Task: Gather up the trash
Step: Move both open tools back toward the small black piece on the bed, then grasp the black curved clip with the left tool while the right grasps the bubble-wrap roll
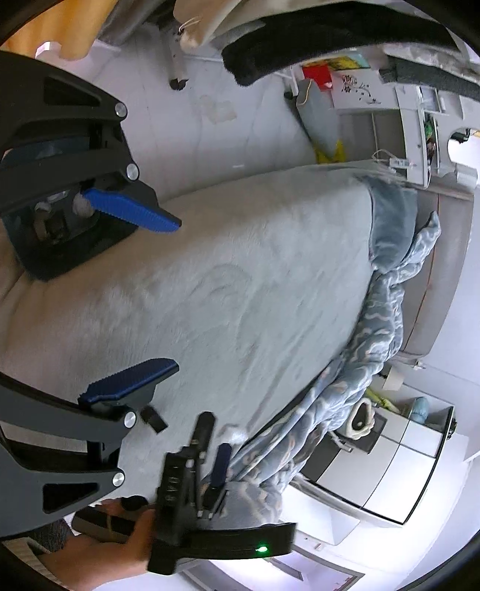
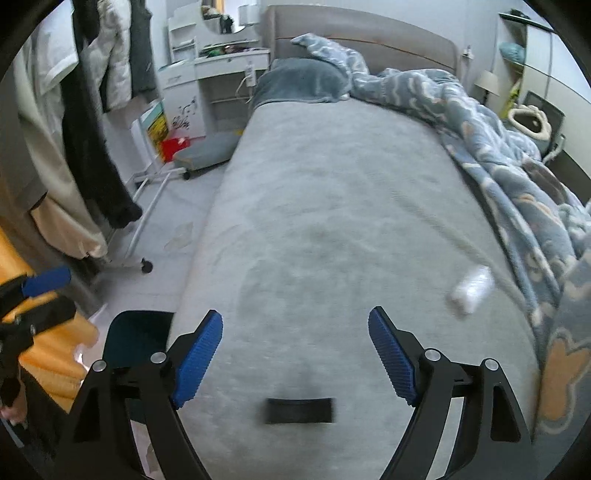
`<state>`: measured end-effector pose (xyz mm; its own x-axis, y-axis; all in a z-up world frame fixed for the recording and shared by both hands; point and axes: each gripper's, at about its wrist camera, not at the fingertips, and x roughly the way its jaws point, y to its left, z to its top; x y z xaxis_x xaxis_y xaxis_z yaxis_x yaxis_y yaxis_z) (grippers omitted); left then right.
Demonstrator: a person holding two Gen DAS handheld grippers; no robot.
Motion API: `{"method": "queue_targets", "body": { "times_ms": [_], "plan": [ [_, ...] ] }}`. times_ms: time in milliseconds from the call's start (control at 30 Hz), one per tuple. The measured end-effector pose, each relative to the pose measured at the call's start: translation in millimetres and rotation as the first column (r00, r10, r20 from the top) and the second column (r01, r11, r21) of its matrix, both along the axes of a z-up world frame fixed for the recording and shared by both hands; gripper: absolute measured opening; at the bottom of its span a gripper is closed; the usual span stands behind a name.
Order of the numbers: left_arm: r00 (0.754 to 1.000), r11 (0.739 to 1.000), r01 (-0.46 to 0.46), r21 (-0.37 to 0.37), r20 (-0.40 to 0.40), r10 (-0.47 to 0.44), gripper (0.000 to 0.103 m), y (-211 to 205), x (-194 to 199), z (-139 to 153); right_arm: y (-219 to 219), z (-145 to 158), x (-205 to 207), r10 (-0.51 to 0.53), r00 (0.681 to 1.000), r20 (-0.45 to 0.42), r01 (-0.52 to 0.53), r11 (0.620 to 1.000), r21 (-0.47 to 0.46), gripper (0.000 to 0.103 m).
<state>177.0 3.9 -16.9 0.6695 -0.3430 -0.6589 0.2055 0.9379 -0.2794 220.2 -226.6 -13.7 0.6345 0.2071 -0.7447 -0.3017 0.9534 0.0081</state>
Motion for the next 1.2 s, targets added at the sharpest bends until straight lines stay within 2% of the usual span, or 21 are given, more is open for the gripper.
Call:
{"method": "queue_targets", "body": {
  "times_ms": [367, 600, 800, 967, 1067, 1200],
  "plan": [
    [0.997, 0.997, 0.059, 0.043, -0.042, -0.057, 0.078, -62, -1, -14, -60, 13, 5, -0.069, 0.997, 0.028, 0.067, 0.996, 0.051, 0.085],
    [0.988, 0.989, 0.139, 0.058, -0.079, -0.135, 0.079, -108, -3, -25, -86, 10, 17, -0.092, 0.995, 0.029, 0.091, 0.996, 0.022, 0.085],
    [0.976, 0.981, 0.193, 0.015, -0.102, -0.191, 0.079, -137, -3, -34, -108, 4, 26, -0.113, 0.993, 0.015, 0.113, 0.993, 0.044, 0.085],
    [0.971, 0.981, 0.195, -0.010, -0.138, -0.194, 0.079, -149, 4, -46, -119, -7, 30, -0.116, 0.993, 0.005, 0.115, 0.992, 0.041, 0.086],
    [0.970, 0.981, 0.193, 0.006, -0.152, -0.190, 0.079, -156, 8, -53, -123, -9, 33, -0.115, 0.993, 0.016, 0.115, 0.993, 0.018, 0.086],
    [0.968, 0.982, 0.188, 0.010, -0.173, -0.183, 0.079, -165, 15, -61, -136, -9, 38, -0.137, 0.990, 0.029, 0.136, 0.990, 0.046, 0.086]
  ]
}}
